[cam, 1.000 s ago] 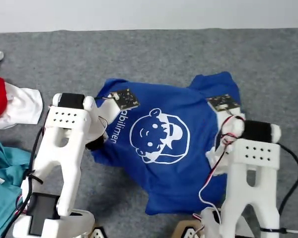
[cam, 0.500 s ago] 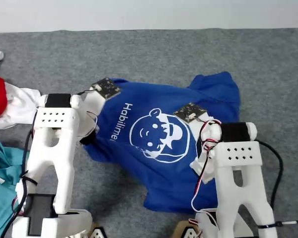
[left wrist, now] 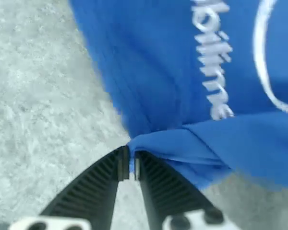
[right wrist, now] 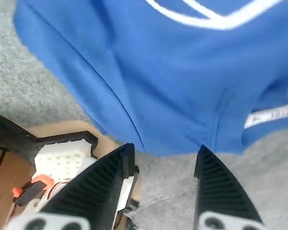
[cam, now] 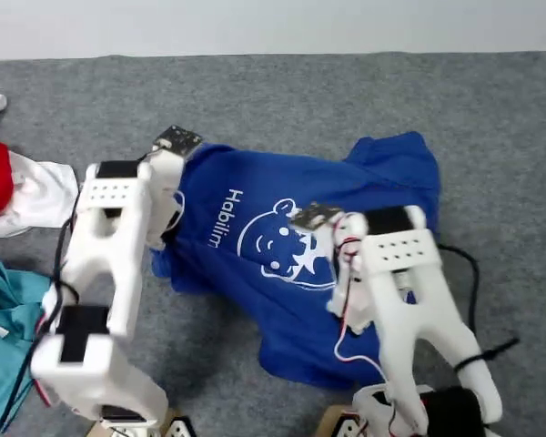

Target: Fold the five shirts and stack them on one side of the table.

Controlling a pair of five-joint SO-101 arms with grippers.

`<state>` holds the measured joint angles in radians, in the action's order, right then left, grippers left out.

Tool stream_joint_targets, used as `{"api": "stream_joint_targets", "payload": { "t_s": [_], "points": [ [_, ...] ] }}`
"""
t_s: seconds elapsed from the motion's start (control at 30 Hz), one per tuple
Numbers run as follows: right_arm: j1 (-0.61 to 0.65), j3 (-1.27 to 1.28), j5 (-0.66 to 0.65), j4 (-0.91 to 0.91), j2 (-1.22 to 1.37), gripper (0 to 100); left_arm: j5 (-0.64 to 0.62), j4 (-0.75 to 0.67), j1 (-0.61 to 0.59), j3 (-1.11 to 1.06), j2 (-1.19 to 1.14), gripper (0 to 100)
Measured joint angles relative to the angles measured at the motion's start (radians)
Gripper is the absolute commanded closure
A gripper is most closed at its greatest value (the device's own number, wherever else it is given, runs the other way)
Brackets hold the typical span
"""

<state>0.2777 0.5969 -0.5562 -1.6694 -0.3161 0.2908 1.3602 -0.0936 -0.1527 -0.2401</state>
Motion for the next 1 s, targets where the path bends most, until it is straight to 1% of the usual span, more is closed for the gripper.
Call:
{"api": "stream_joint_targets", "payload": {
  "t_s": [0.23, 0.33, 0.43, 0.67, 1.0],
  "points": [
    [0.120, 0.000, 0.000, 0.021, 0.080, 78.0, -0.049, 0.137, -0.034, 0.348, -0.267, 100],
    [0.164, 0.000, 0.000, 0.040, 0.132, 78.0, -0.052, 0.180, -0.034, 0.453, -0.327, 100],
    [0.219, 0.000, 0.000, 0.072, 0.190, 78.0, -0.052, 0.190, -0.037, 0.517, -0.356, 100],
    [0.296, -0.003, 0.000, 0.121, 0.308, 78.0, -0.052, 0.193, -0.037, 0.554, -0.404, 100],
    [0.307, -0.180, 0.000, 0.129, 0.526, 78.0, -0.052, 0.183, -0.037, 0.554, -0.434, 100]
  ]
}}
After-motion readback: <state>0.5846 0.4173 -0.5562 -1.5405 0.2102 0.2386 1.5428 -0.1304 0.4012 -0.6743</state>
